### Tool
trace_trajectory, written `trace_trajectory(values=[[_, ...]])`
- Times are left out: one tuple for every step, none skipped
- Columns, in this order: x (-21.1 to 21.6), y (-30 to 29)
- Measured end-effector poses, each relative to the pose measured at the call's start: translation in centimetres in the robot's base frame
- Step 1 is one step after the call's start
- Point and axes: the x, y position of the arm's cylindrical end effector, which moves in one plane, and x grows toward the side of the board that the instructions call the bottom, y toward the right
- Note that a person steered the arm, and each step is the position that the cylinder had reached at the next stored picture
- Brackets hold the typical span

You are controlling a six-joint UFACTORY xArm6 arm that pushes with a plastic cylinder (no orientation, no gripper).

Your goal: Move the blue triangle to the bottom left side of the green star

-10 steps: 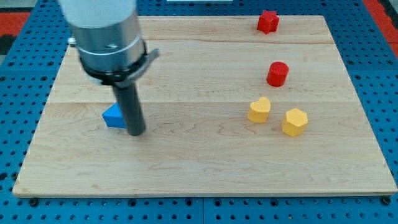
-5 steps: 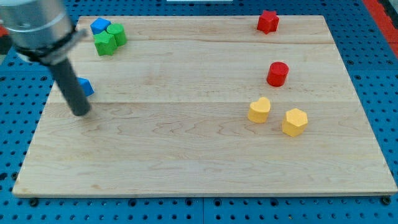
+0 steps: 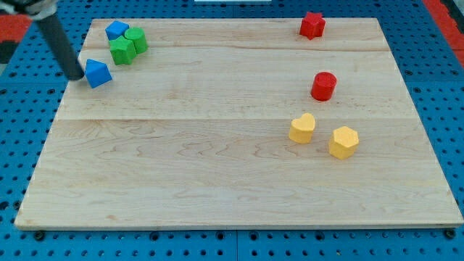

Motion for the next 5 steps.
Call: trace_trajectory(values=[[-0.9,3.5],[1.7,-1.2],[4.4,2.5],[4.5,6.7],[0.4,6.7]])
